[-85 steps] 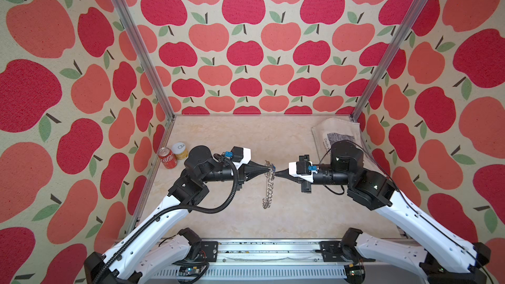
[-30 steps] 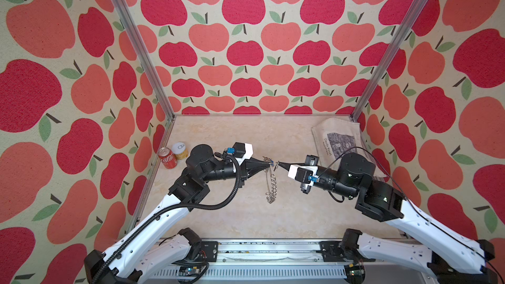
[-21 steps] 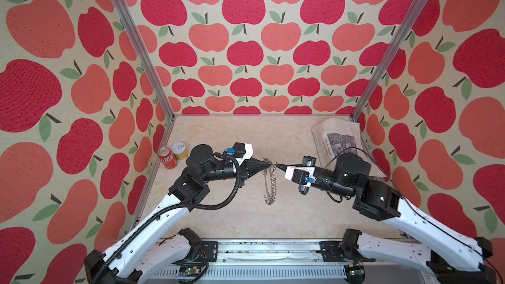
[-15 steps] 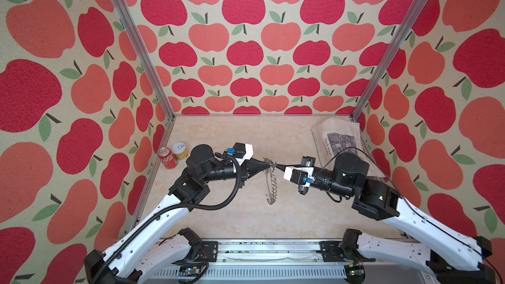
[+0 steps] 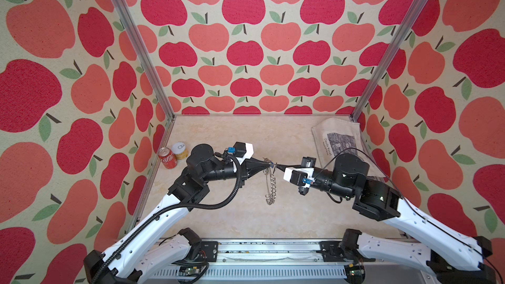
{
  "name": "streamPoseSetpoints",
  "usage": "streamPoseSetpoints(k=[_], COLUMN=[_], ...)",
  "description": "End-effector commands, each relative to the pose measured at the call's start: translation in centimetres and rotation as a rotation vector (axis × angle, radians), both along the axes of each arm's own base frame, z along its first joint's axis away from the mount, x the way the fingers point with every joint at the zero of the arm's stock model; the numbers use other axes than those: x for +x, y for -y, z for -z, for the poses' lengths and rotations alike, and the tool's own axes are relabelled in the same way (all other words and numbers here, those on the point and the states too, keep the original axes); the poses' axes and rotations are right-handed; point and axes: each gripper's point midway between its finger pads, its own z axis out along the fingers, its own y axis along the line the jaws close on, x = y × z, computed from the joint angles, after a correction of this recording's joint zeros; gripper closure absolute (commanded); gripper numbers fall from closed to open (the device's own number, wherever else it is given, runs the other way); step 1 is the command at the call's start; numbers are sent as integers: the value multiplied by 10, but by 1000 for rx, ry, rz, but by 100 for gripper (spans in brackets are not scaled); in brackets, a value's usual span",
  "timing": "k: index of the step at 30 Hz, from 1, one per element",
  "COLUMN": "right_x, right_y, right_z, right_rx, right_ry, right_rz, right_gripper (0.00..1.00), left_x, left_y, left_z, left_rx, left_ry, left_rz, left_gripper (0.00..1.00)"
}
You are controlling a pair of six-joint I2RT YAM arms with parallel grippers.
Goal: Put the keys on the keyring
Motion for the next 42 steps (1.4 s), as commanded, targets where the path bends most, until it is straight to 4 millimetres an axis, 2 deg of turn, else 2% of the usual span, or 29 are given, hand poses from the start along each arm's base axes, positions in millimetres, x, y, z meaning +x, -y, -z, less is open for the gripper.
streamPoseSetpoints(k=[1,12,24,42], right_x=[-2,-1,-1,3], right_y=[3,2,5,2], right_z=[-1,1,-11,-7], right_rx=[-24,-35,10,-6], right_ry=[9,3,25,31], right_rz=[3,6,14,27], right_gripper=[100,100,100,100], left_x=[-2,0,3,-1], left_y=[-3,-2,0,2], left_z=[-19,-15,-9,-11], left_rx=[-13,44,77,78], left_ry=[40,22,12,13], left_rz=[-11,-9,-23,-2], left_gripper=[100,100,100,100])
